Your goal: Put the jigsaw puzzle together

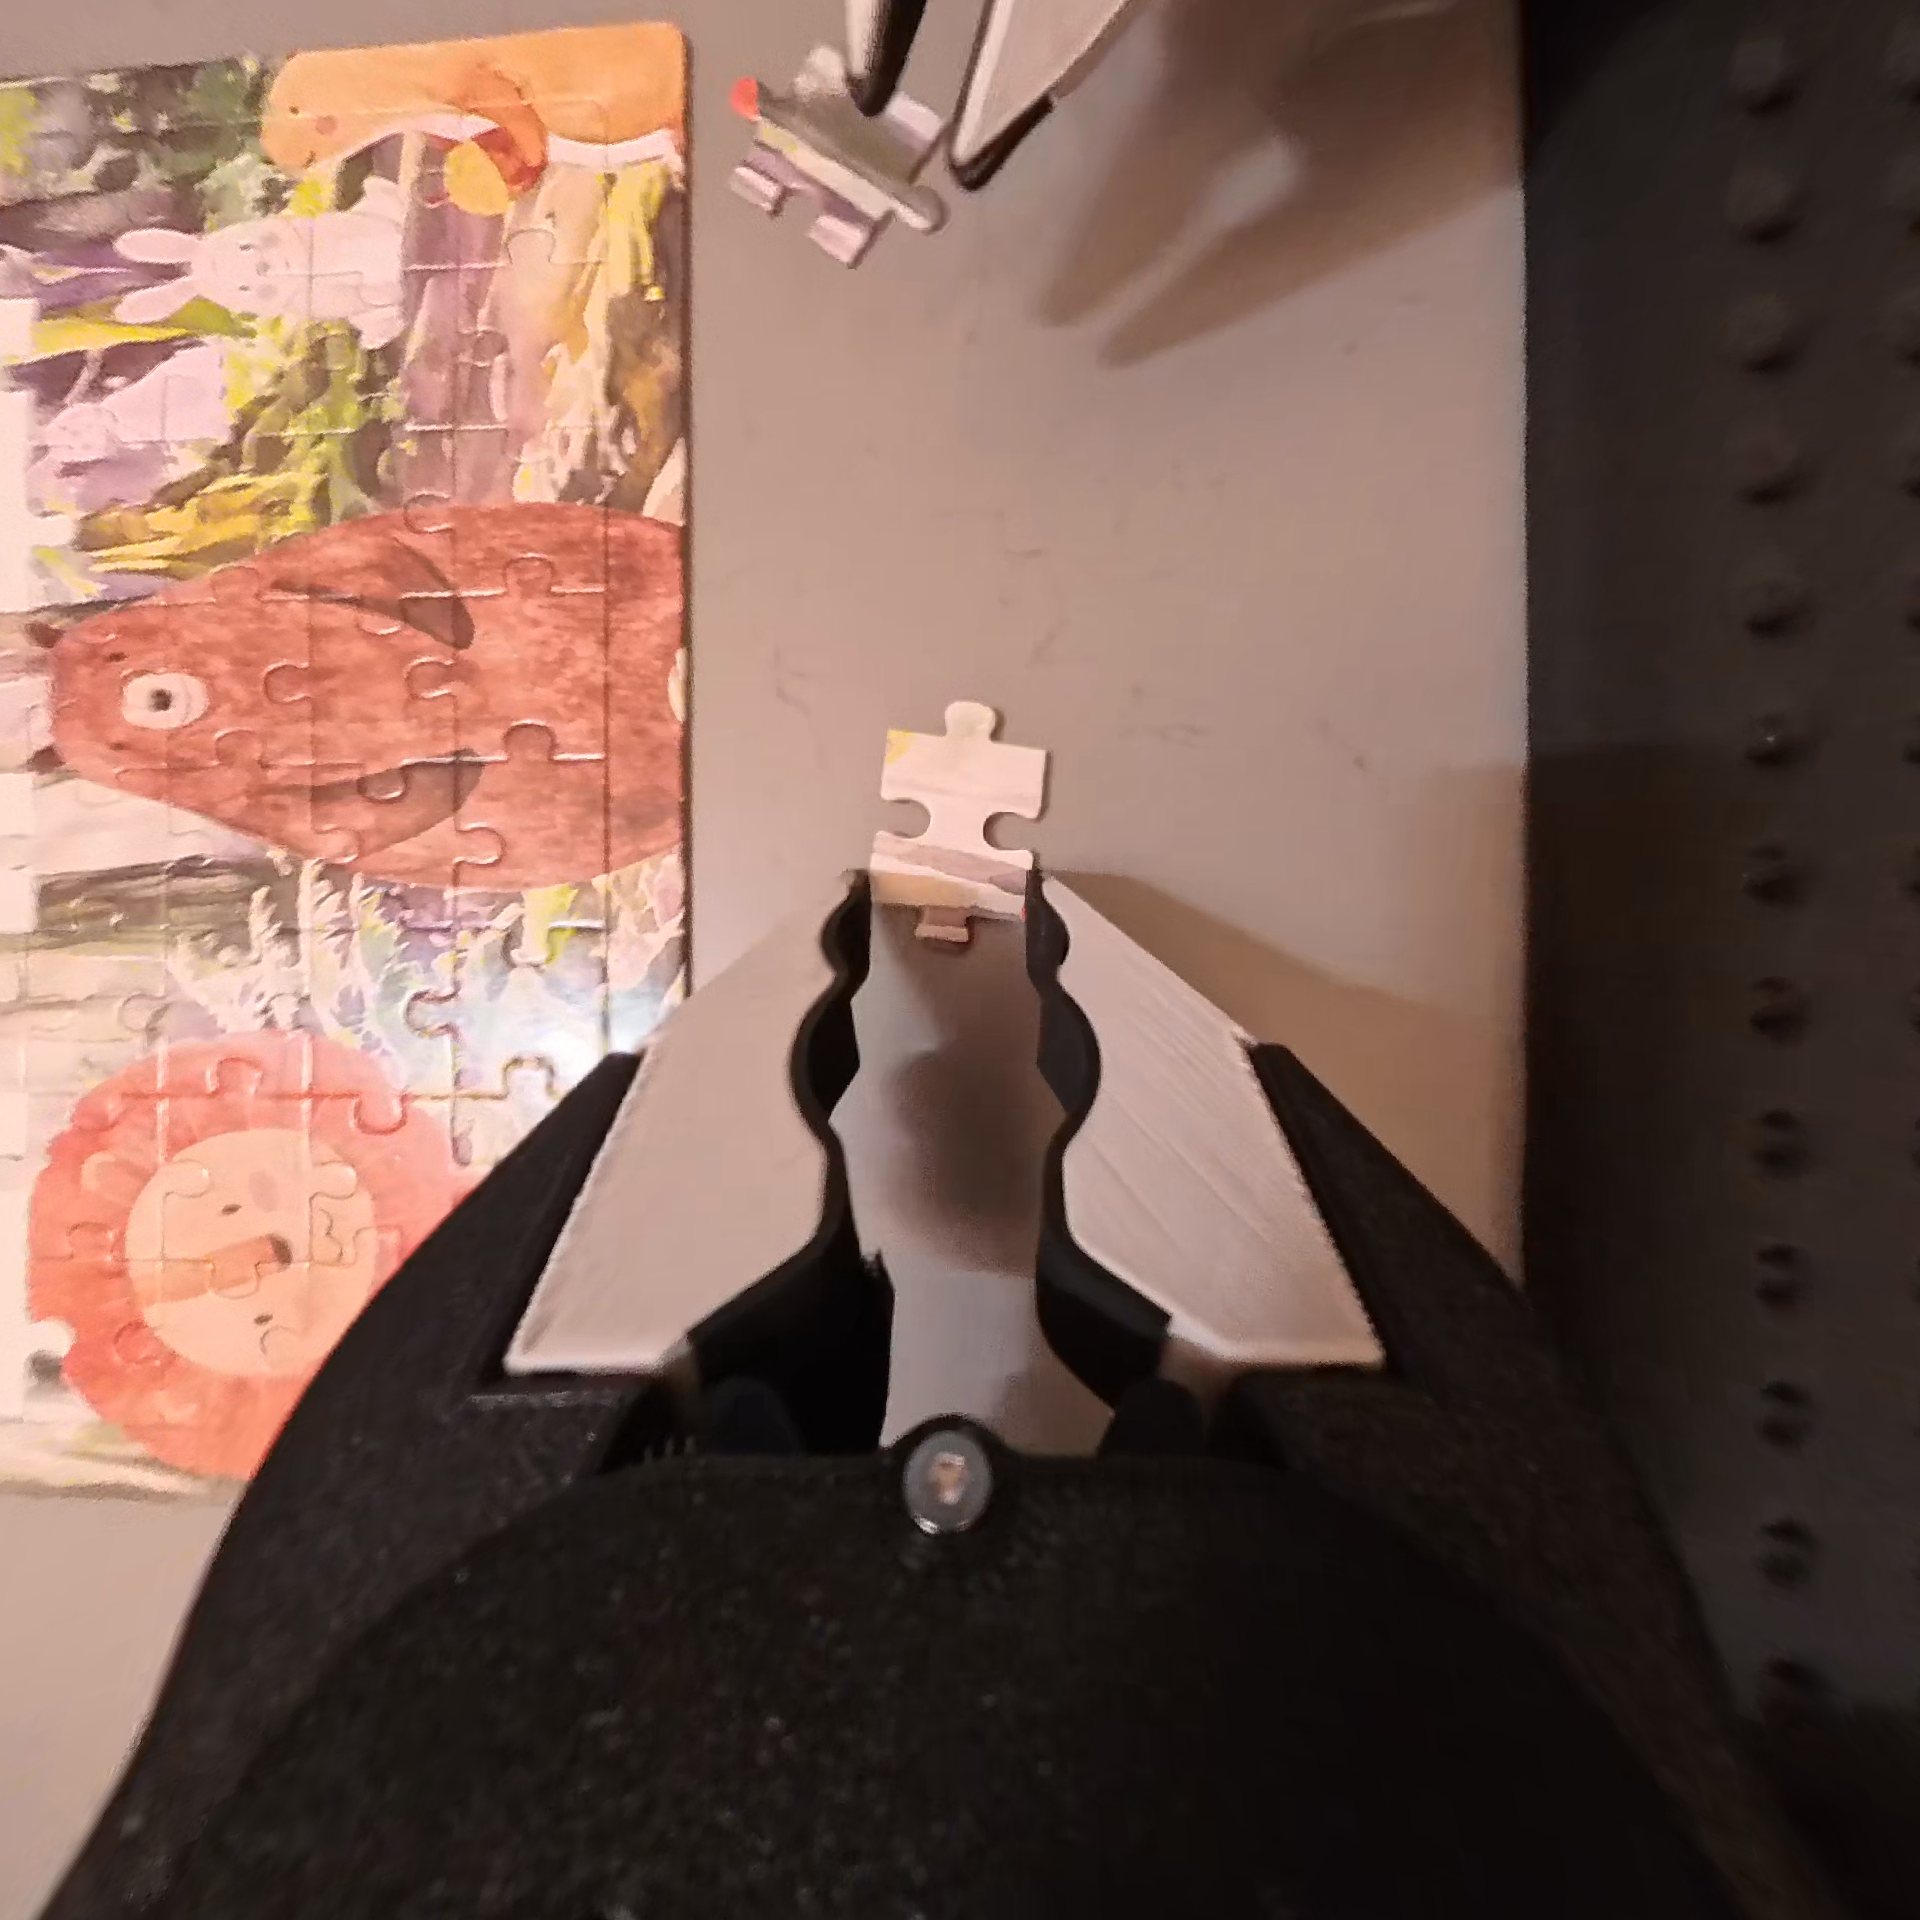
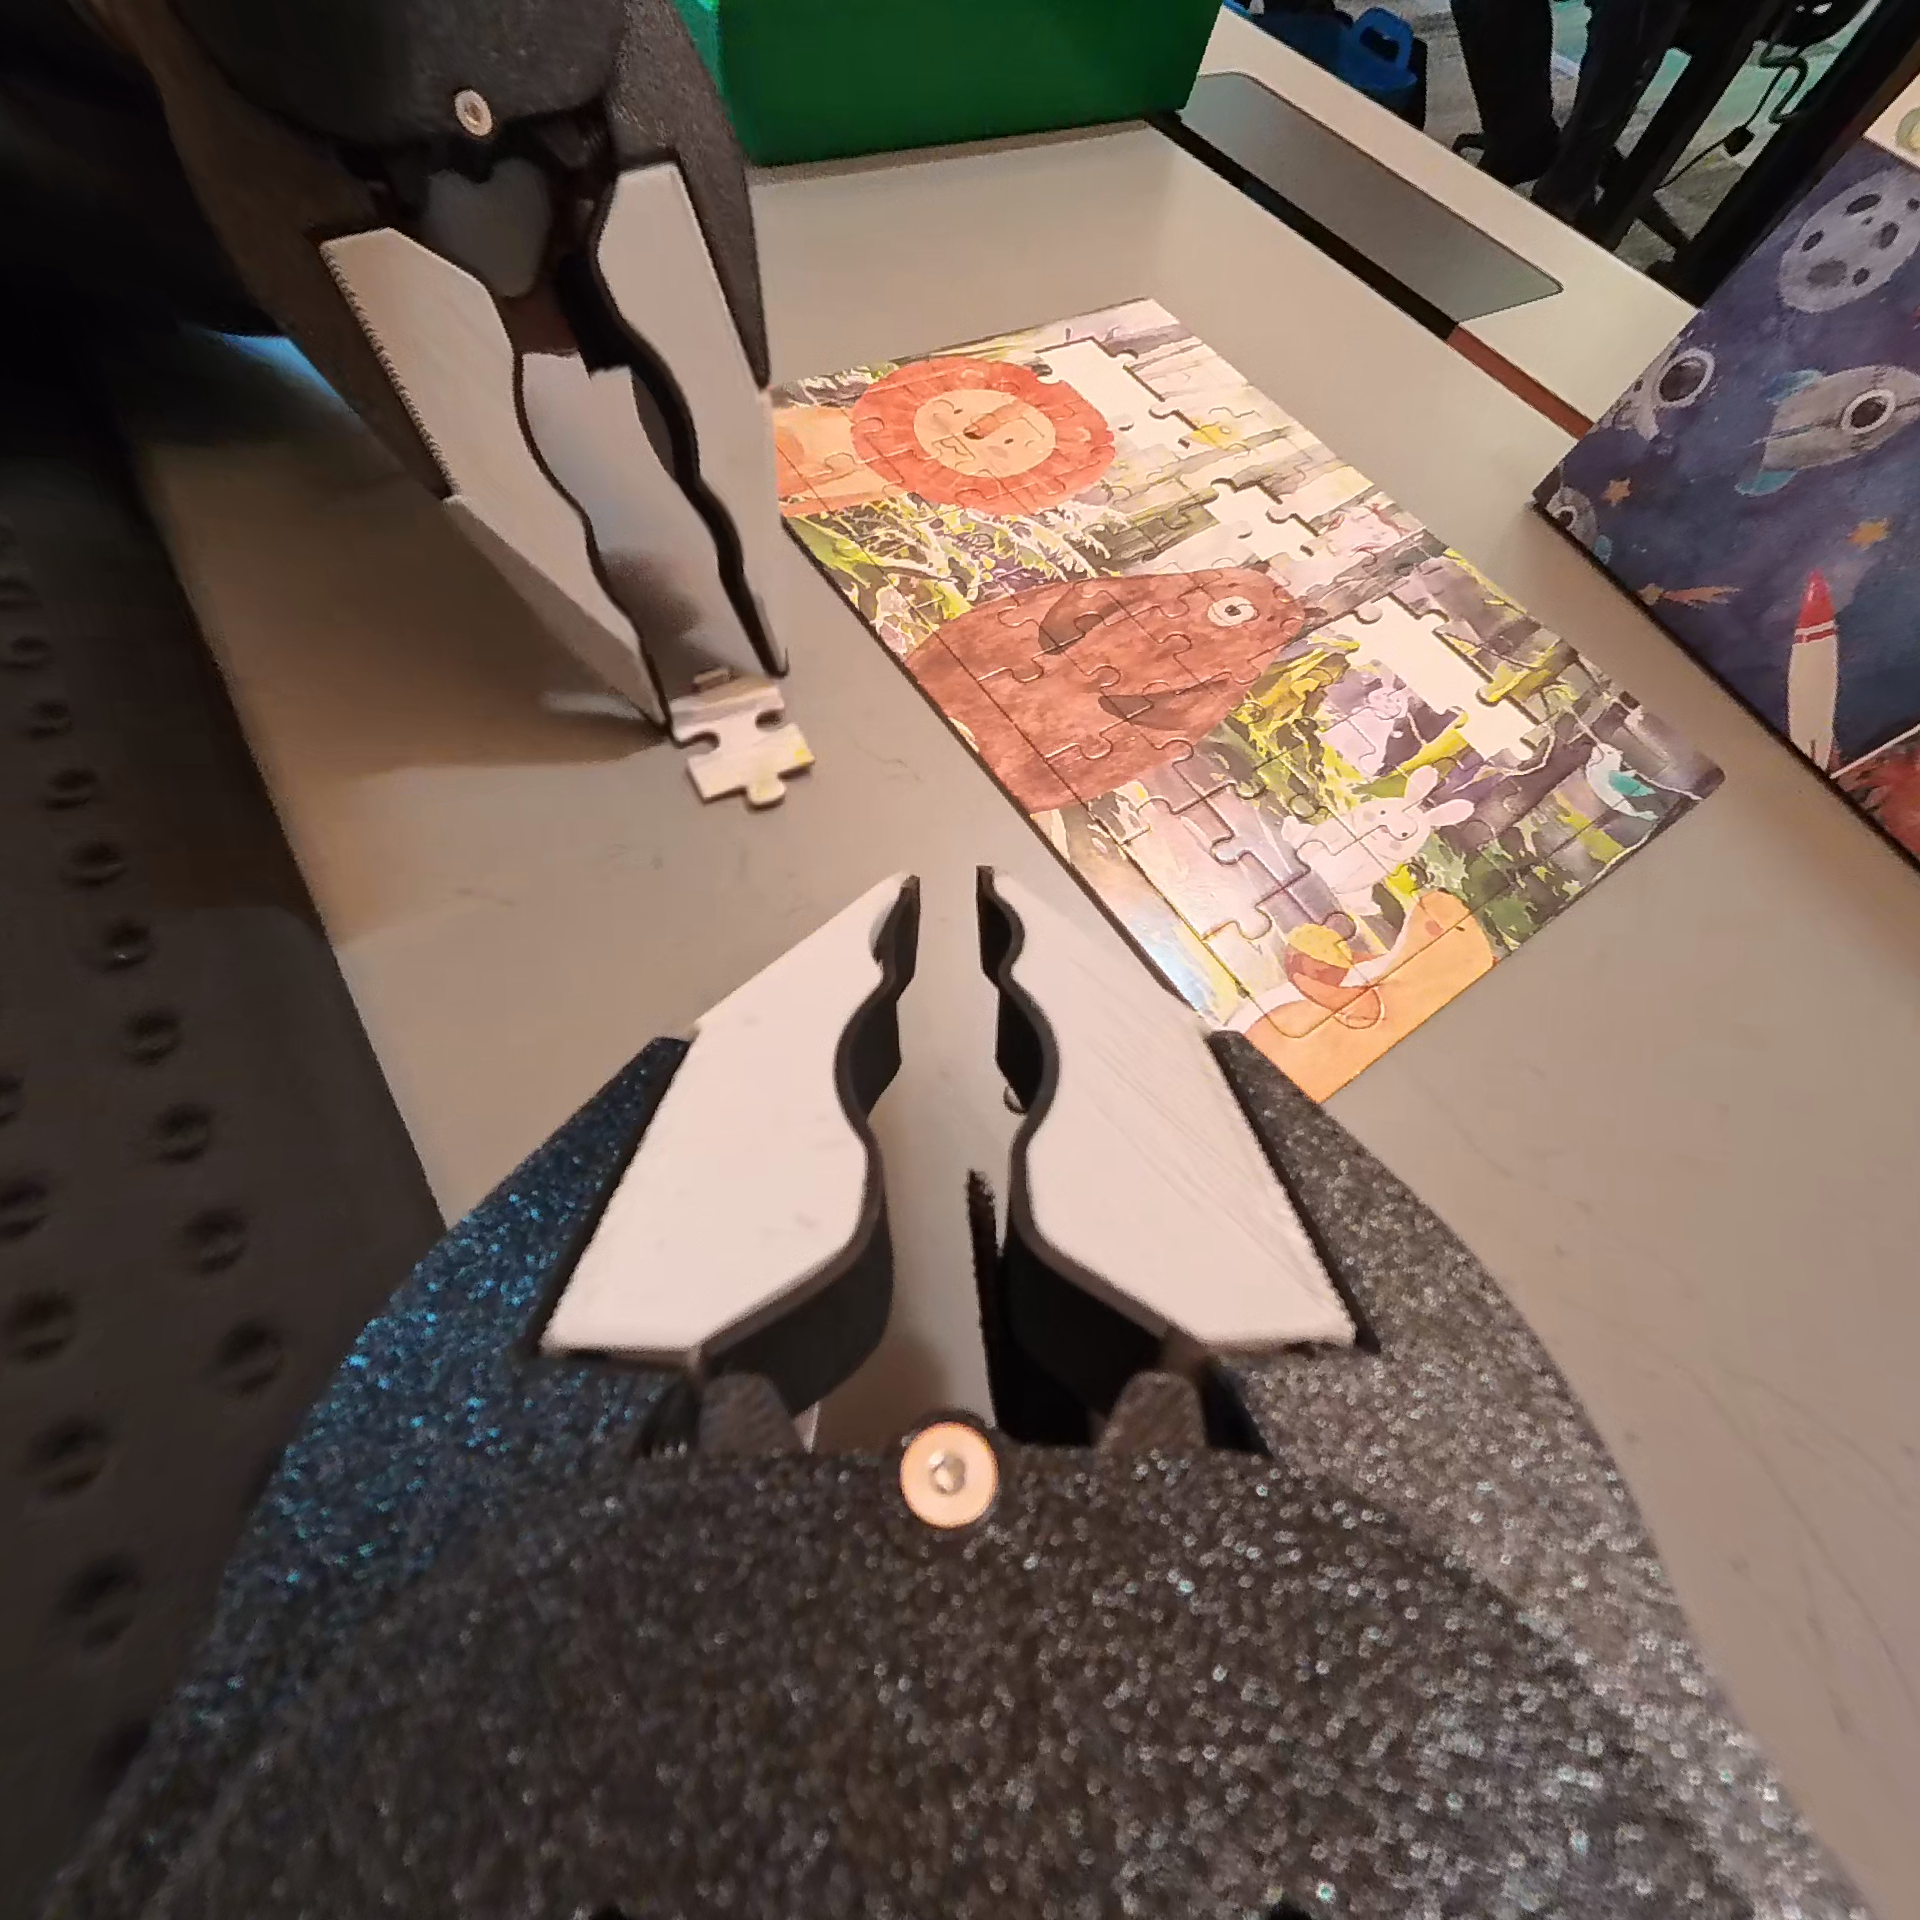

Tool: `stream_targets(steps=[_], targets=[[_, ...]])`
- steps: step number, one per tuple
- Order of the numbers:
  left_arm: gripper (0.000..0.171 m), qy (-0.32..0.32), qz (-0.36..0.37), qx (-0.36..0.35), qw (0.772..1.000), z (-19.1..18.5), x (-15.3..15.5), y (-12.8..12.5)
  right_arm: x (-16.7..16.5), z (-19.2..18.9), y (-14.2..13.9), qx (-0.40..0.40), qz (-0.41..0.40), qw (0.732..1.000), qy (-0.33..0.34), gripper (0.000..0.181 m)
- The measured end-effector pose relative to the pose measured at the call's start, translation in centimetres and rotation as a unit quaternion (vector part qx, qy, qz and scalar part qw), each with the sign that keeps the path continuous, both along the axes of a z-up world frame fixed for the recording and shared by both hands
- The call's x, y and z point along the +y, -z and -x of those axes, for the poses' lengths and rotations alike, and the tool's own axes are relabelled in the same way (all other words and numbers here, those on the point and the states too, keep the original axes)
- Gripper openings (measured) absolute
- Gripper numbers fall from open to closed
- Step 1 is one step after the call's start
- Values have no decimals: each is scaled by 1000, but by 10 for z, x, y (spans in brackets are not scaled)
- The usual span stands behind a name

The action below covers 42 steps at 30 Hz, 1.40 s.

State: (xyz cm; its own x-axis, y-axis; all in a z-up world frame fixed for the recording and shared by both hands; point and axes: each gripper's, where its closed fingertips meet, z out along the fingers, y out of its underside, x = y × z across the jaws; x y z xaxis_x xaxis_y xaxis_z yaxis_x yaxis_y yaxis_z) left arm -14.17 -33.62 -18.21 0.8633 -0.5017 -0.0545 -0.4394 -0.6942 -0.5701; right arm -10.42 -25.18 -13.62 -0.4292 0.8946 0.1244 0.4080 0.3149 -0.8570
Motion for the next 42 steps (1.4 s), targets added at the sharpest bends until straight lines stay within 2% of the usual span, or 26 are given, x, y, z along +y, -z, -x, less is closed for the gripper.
stream_targets(steps=[3, 5, 7, 9, 12, 15, 19, 23, 27, 29, 32, 35, 38, 42], targets=[[29, -46, -26, 32, 998, 22, 1, -14, 0, 0, -1, 1, 2, 1000, 0, 11], [29, -111, -58, 48, 991, 53, 6, -34, 0, 0, 0, 0, 1, 1000, -1, 11], [29, -215, -90, 62, 971, 101, 12, -54, -1, 0, 0, 0, 0, 1000, -2, 11], [29, -334, -107, 61, 934, 155, 14, -64, -1, 0, 0, -1, 0, 1000, -2, 11], [29, -457, -76, 32, 886, 209, 10, -45, -2, -1, 1, -3, 0, 1000, -3, 11], [29, -514, -33, 25, 857, 231, 7, -18, -2, -1, 1, -2, -2, 1000, -4, 11], [30, -552, -7, 24, 834, 236, 6, 0, -2, -2, 0, -2, 4, 1000, -6, 11], [30, -576, -9, 3, 817, 232, 7, 1, -3, -2, 0, -1, 7, 1000, -9, 11], [31, -590, -28, -50, 805, 226, 5, -7, -4, -3, 0, -2, 10, 1000, -12, 11], [31, -594, -50, -49, 802, 232, 0, -18, -4, -3, 0, -2, 10, 1000, -13, 11], [24, -579, -53, -69, 811, 233, -4, -21, -4, -3, 0, -3, 10, 1000, -13, 11], [20, -534, -11, -102, 839, 216, -5, -9, -4, -3, 1, -6, 9, 1000, -12, 11], [18, -509, -4, -69, 858, 210, -7, -4, -4, -3, 1, -6, 8, 1000, -11, 11], [19, -500, -3, -16, 866, 214, -5, 0, -4, -3, 3, -9, 6, 1000, -12, 11]])
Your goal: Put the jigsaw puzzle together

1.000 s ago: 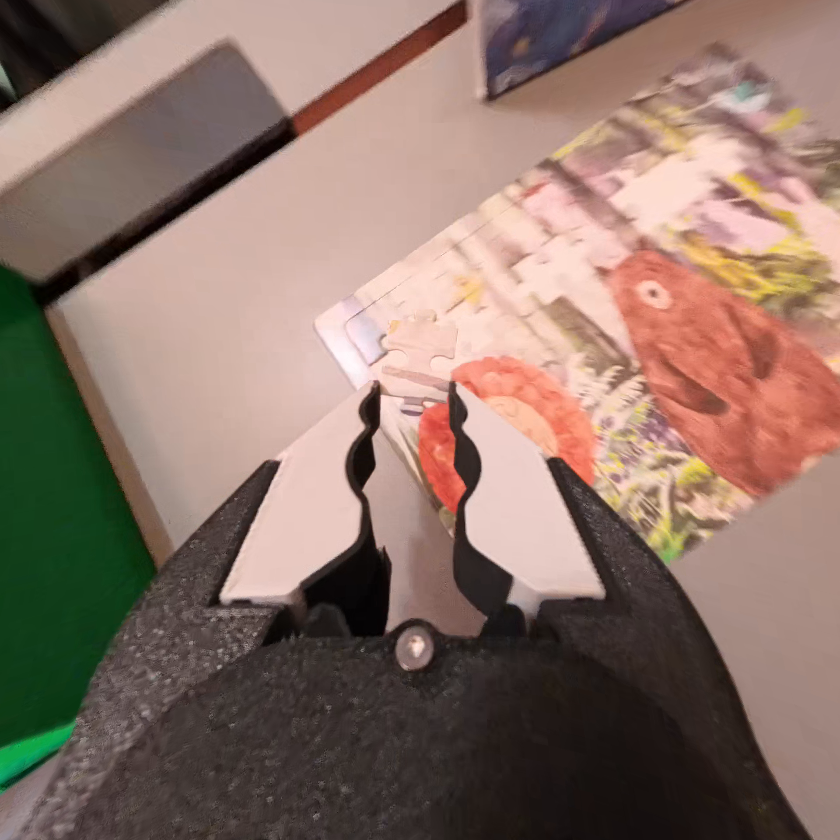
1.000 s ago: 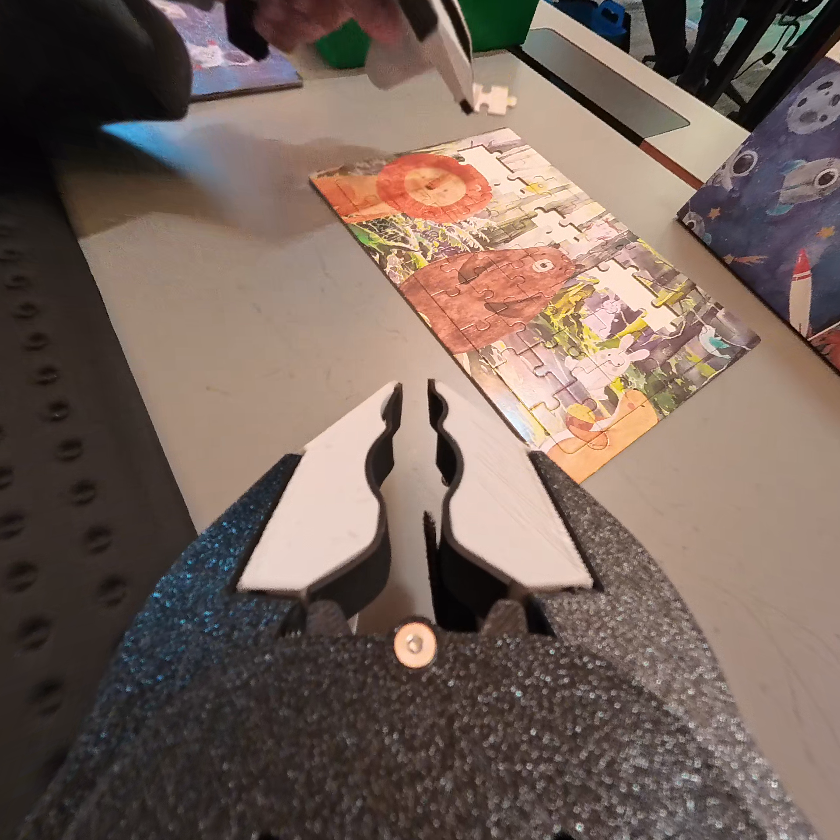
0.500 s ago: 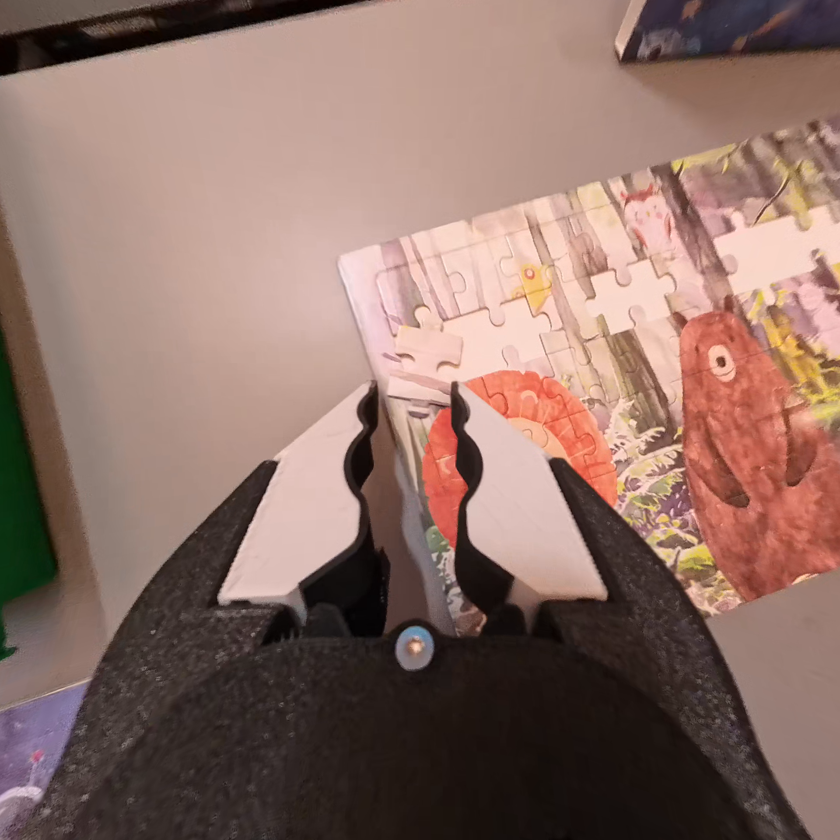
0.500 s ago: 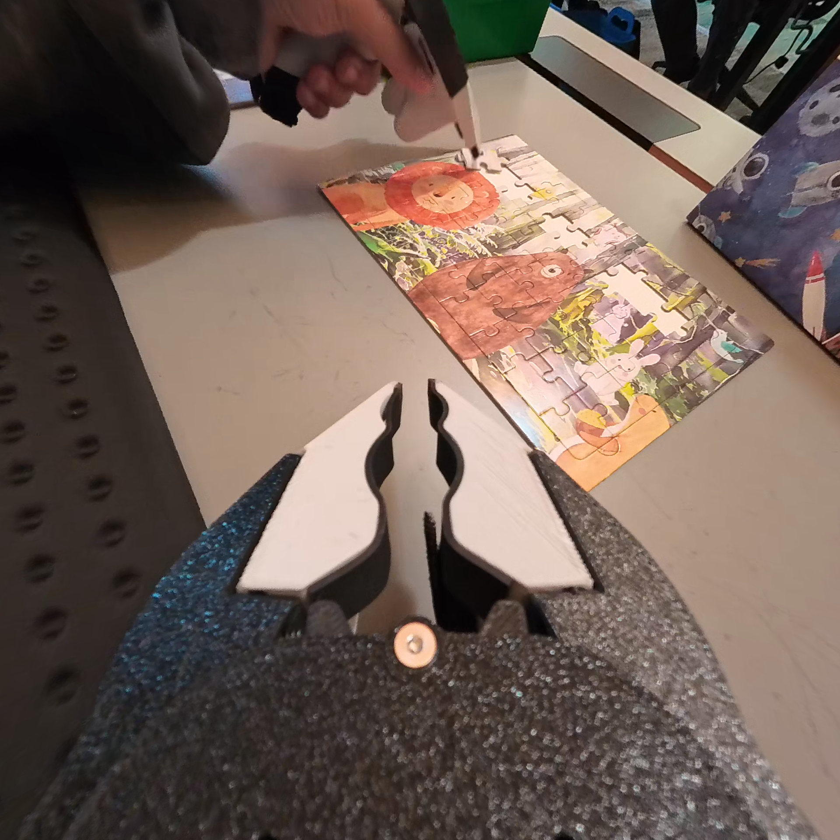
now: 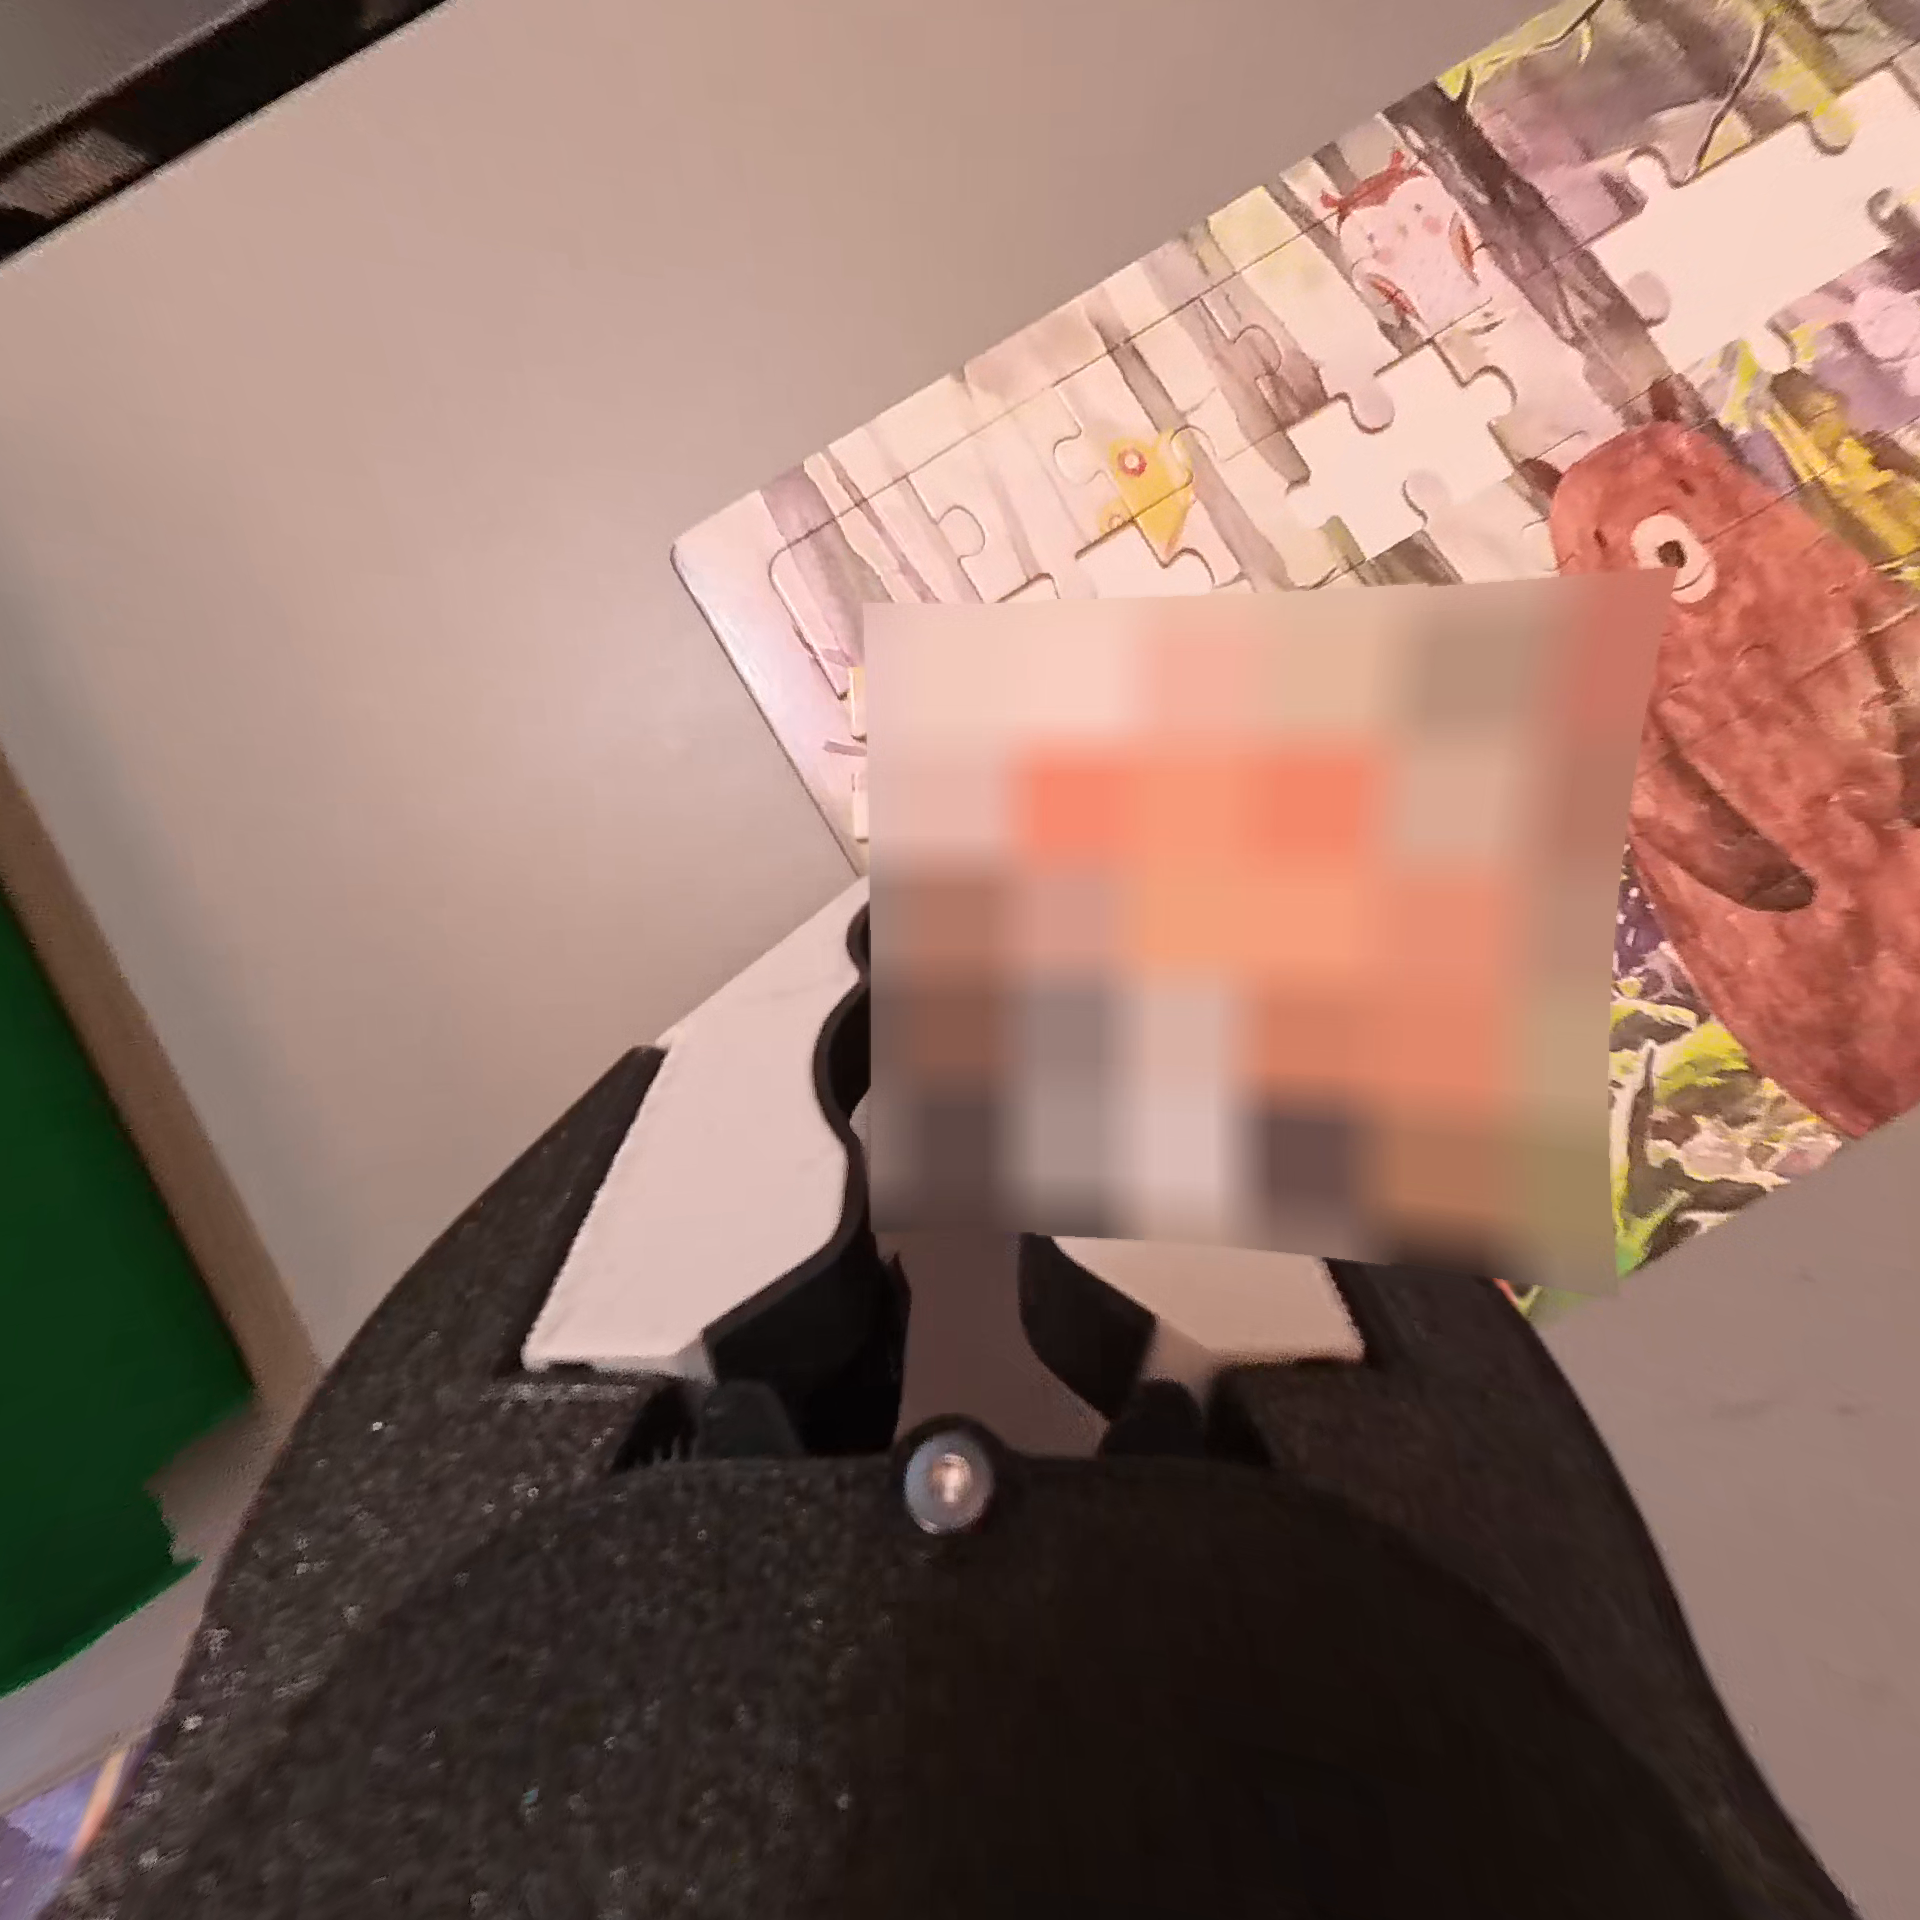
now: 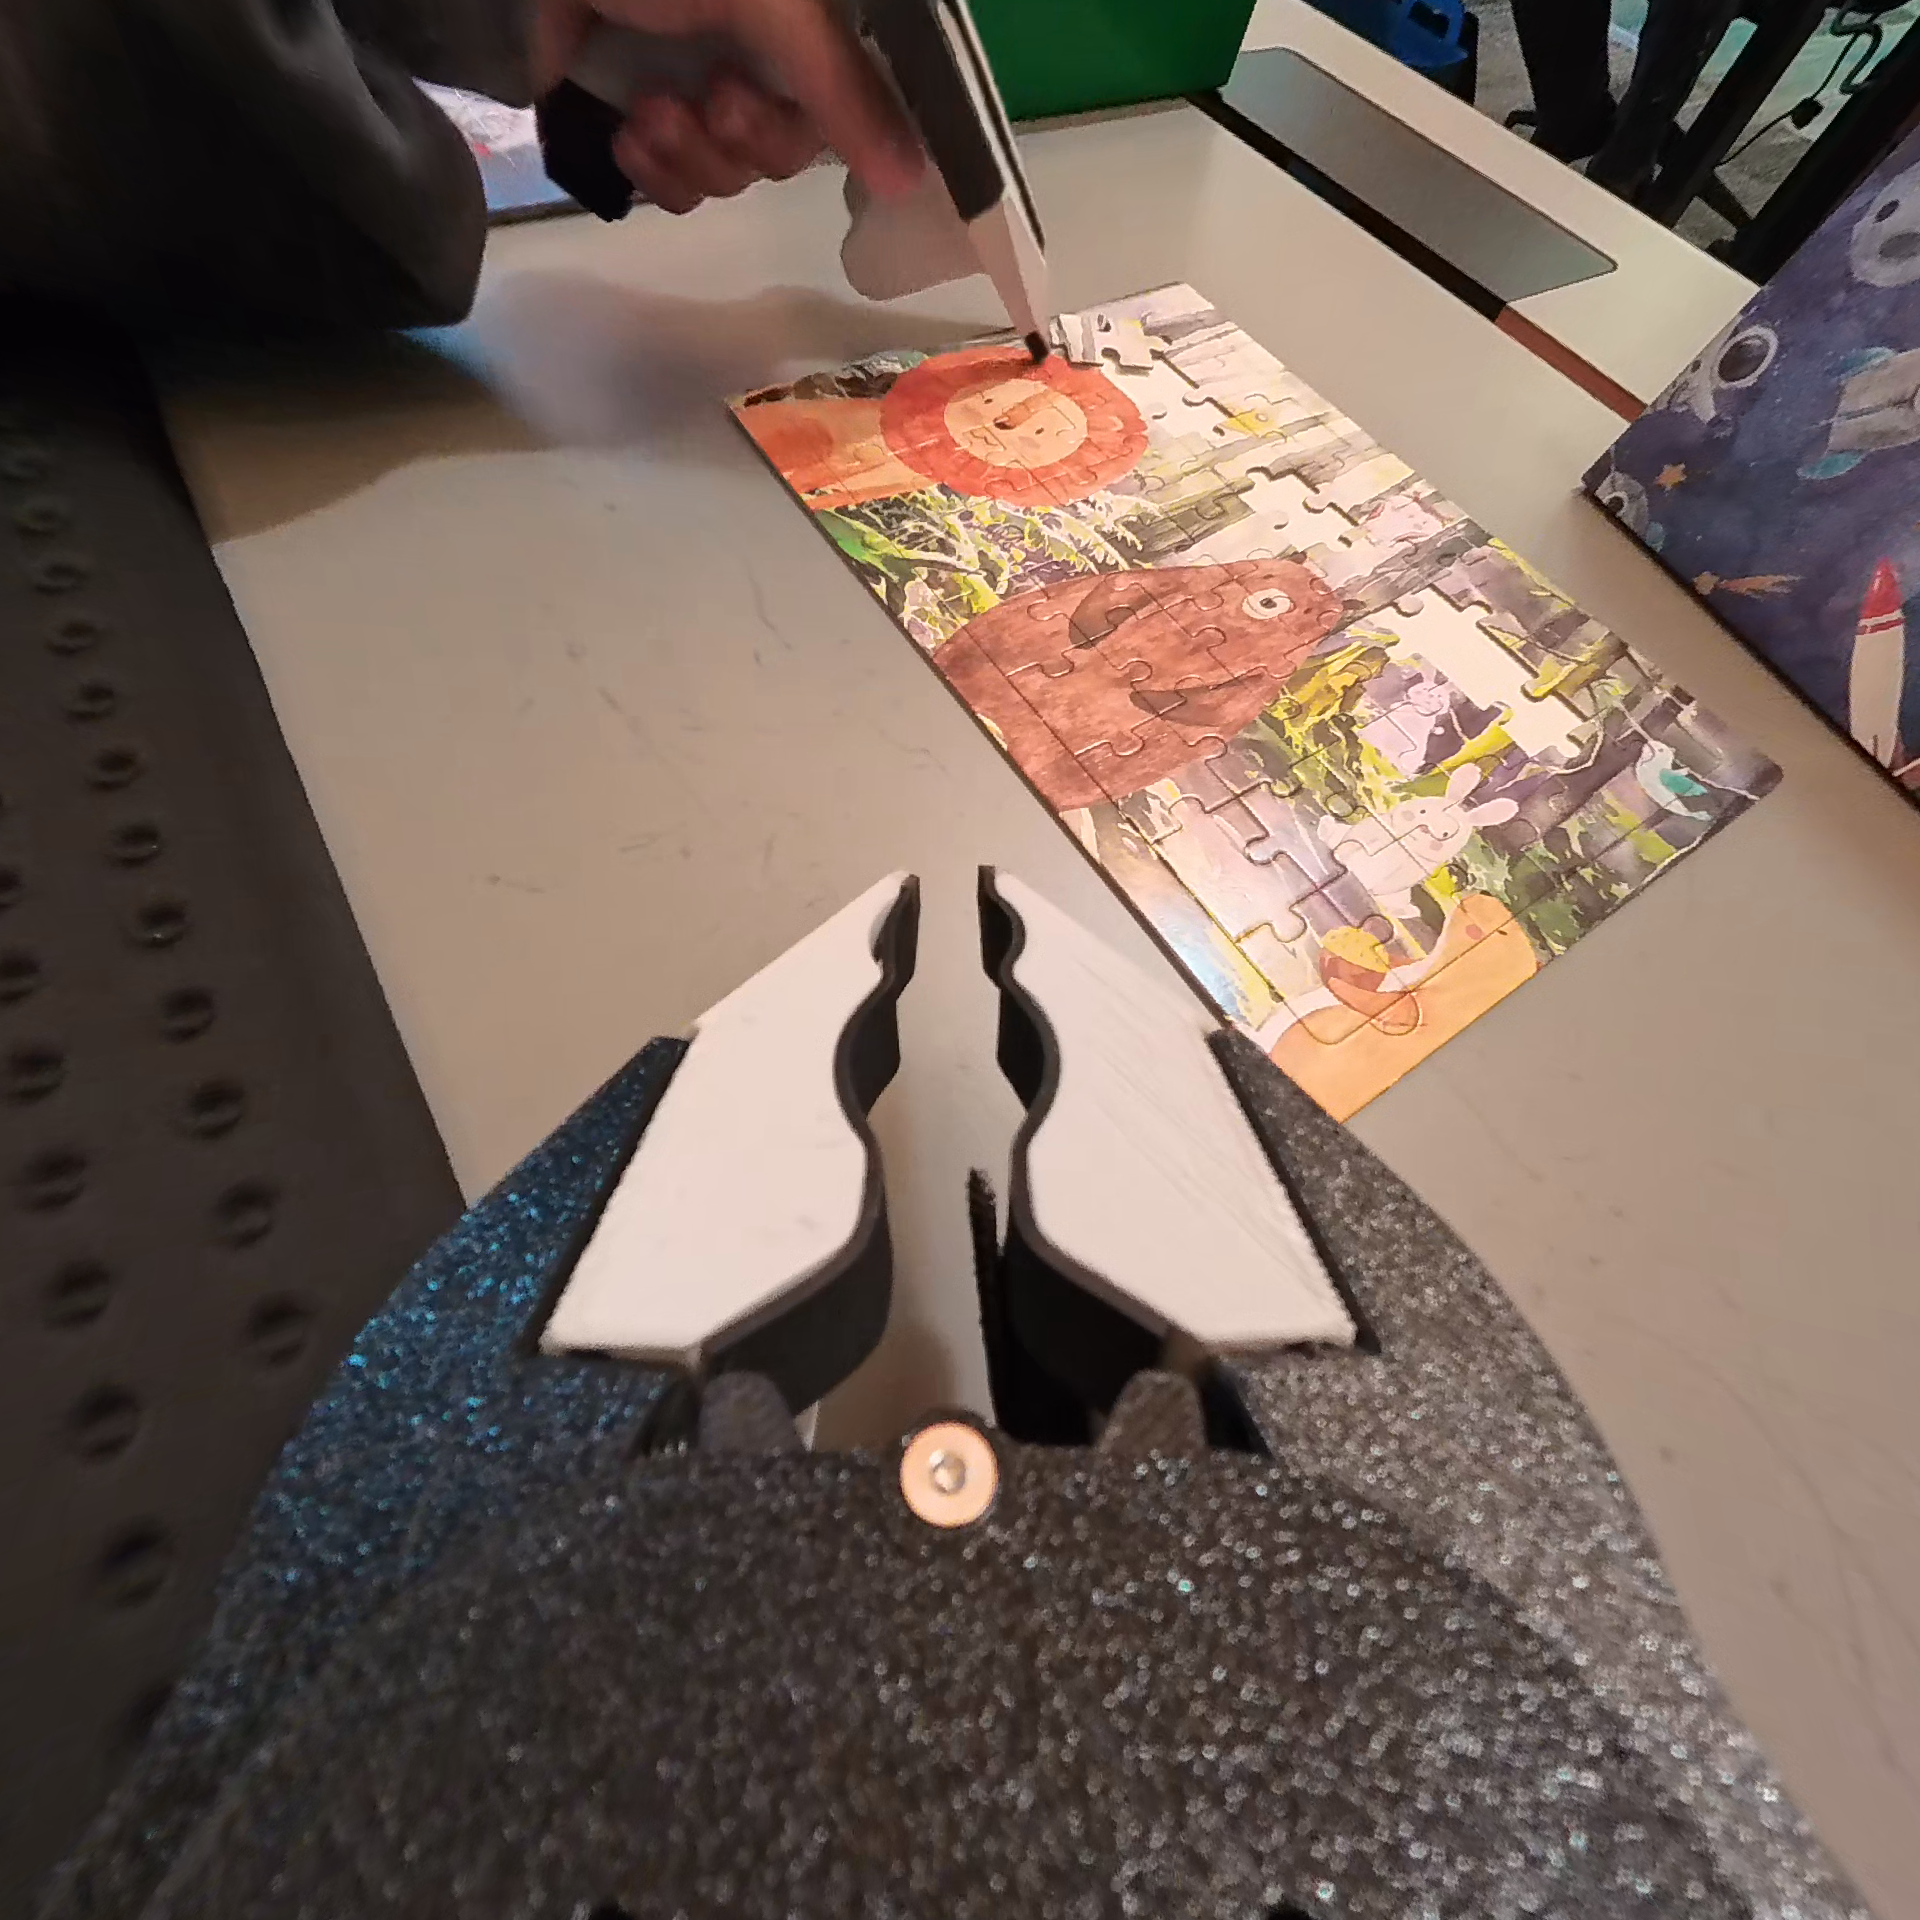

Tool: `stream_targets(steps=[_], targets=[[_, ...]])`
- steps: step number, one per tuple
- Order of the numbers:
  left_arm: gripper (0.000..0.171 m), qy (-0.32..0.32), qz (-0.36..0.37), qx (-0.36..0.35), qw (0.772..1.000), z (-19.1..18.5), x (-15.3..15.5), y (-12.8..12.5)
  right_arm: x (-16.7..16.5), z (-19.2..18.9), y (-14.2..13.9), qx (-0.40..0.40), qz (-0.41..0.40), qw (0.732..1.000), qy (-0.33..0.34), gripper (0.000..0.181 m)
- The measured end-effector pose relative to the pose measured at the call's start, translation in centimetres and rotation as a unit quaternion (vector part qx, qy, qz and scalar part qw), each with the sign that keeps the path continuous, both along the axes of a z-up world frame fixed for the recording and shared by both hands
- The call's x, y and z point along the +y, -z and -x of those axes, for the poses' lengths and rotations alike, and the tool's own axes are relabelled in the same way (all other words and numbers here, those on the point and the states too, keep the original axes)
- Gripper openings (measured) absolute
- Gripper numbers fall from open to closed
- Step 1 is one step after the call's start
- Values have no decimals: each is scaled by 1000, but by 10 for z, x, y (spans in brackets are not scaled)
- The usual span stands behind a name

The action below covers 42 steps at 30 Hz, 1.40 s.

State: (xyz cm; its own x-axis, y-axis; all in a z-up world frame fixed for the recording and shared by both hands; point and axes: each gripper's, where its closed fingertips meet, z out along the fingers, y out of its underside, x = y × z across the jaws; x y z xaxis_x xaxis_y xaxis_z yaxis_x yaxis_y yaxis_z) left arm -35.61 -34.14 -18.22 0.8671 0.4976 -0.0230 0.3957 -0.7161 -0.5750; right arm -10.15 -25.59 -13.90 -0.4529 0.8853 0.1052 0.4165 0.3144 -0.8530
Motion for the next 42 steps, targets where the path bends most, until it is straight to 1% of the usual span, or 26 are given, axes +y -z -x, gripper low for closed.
stream_targets(steps=[3, 6, 9, 12, 13, 14, 16, 19, 22, 25, 29, 34, 36, 40, 42], targets=[[17, 8, 12, 23, 1000, 3, 3, 0, 0, 0, 0, 0, -1, 1000, 0, 11], [12, 18, 20, 24, 999, 2, 5, 0, 0, 0, 1, -1, -2, 1000, -1, 11], [1, 27, 19, 6, 999, -3, 8, 1, -1, 0, 1, -2, -3, 1000, -2, 11], [0, 42, -14, -30, 999, -14, 17, -4, -1, -1, 2, -3, -4, 1000, -3, 11], [0, 43, -22, -28, 998, -13, 18, -7, -1, -1, 2, -3, -4, 1000, -3, 11], [5, 36, -20, -15, 999, -8, 17, -9, -1, -1, 2, -3, -4, 1000, -3, 11], [27, 21, -3, 20, 1000, 7, 14, -11, -1, -1, 2, -5, -4, 1000, -3, 11], [29, 11, 17, 26, 999, 19, 15, -8, -1, -1, 3, -6, -4, 1000, -4, 11], [29, 11, 34, -2, 999, 18, 19, -1, -1, -1, 4, -7, -6, 1000, -4, 11], [29, 2, 39, -17, 999, 17, 18, 0, -1, -1, 4, -8, -6, 1000, -4, 11], [35, -13, 38, -31, 999, 18, 15, 0, -2, -1, 5, -11, -6, 1000, -6, 11], [33, 1, 41, -38, 998, 15, 14, 2, -2, -2, 7, -14, -7, 1000, -8, 12], [27, 13, 43, -33, 998, 14, 15, 1, -2, -2, 7, -15, -8, 1000, -8, 12], [3, 62, 42, -4, 997, 7, 24, -5, -2, -2, 7, -15, -9, 1000, -8, 12], [1, 81, 40, 5, 996, 2, 28, -11, -2, -2, 8, -16, -9, 1000, -8, 12]])
